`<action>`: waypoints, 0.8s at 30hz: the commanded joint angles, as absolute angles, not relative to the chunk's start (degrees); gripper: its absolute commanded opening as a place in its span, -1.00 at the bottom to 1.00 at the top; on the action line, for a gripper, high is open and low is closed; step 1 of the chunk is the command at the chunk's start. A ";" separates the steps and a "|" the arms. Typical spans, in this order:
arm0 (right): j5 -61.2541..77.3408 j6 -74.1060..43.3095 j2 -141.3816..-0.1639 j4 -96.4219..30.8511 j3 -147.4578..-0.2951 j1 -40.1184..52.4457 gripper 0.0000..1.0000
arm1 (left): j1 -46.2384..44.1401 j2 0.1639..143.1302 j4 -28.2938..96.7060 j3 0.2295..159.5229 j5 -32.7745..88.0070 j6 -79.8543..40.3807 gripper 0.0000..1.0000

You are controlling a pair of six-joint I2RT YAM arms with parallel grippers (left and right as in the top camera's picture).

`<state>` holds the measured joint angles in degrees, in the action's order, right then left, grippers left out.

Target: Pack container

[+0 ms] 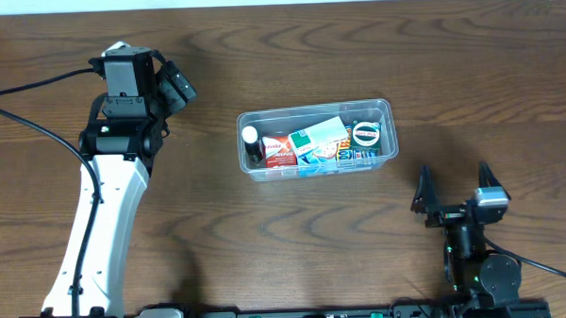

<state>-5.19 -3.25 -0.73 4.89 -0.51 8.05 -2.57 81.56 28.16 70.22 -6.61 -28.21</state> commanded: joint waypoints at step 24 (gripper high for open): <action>-1.04 5.65 -0.32 -4.12 -0.32 7.55 0.99 | -2.31 81.23 28.29 71.16 -7.14 -27.46 0.96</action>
<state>-1.67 4.86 -0.69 -3.86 -0.45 8.05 -2.57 81.56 28.16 70.22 -6.63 -28.21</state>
